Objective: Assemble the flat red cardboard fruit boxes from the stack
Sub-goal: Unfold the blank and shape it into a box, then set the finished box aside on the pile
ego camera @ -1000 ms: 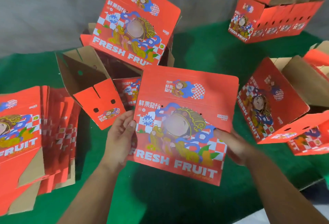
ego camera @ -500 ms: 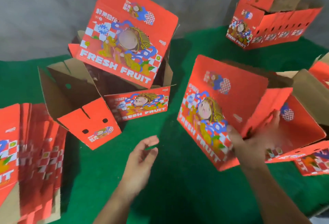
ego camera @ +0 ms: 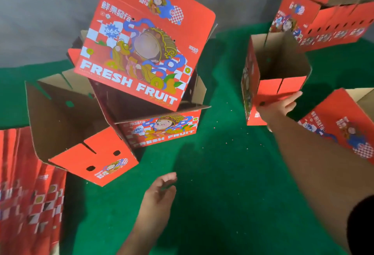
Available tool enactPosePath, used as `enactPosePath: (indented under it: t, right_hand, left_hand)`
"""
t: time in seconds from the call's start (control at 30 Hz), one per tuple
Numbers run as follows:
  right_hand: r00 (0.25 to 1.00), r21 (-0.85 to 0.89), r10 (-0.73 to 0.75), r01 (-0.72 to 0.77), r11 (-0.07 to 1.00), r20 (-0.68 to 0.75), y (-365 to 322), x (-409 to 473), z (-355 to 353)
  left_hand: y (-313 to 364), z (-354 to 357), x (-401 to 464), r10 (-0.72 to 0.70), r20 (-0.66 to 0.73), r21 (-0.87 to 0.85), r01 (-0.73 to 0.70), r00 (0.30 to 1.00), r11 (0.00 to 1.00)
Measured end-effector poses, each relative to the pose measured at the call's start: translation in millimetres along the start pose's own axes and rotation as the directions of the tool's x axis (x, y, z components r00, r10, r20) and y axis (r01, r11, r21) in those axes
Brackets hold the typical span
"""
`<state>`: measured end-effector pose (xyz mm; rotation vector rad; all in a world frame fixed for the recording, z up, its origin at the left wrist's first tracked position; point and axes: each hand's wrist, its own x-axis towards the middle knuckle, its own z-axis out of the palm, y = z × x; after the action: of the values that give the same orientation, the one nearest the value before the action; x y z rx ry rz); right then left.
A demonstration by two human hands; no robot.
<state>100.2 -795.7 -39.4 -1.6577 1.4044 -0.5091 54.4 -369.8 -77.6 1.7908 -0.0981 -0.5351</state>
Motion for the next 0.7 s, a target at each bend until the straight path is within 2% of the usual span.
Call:
enactPosePath:
  t: [0.07,0.17,0.33,0.43,0.53,0.63,0.7]
  right_hand:
    - [0.997,0.096,0.076,-0.074,0.993,-0.009,3.0,3.6,4.3]
    - [1.000,0.077,0.018,-0.019,0.997,0.023,2.6,2.7,2.3]
    - [0.986,0.244,0.146,-0.161,0.956,0.081,-4.7,-49.3,14.6]
    - [0.986,0.225,-0.065,0.029,0.974,0.156,-11.4,-107.0,27.0]
    - [0.945,0.246,-0.257,0.205,0.948,0.203,-8.9,-174.4,33.2]
    - [0.824,0.269,-0.454,0.377,0.886,0.340,-2.2,-257.3,47.2]
    - [0.744,0.313,-0.524,0.424,0.850,0.414,0.2,-306.4,59.4]
  left_hand:
    - [6.0,6.5,11.0,-0.012,0.027,0.017,0.012,1.000,1.000]
    - [17.3,17.7,20.4,-0.010,0.047,0.033,0.008,0.999,0.999]
    - [34.7,35.6,14.4,-0.059,0.048,-0.081,0.063,0.997,0.995]
    - [48.6,39.8,6.7,-0.062,0.058,-0.144,0.069,0.996,0.987]
    - [60.0,33.1,-3.6,-0.042,0.006,-0.202,0.042,0.999,0.978]
    - [69.4,17.4,-13.6,-0.036,-0.106,-0.312,0.002,0.994,0.950]
    - [73.0,3.2,-19.3,-0.012,-0.178,-0.334,-0.049,0.984,0.941]
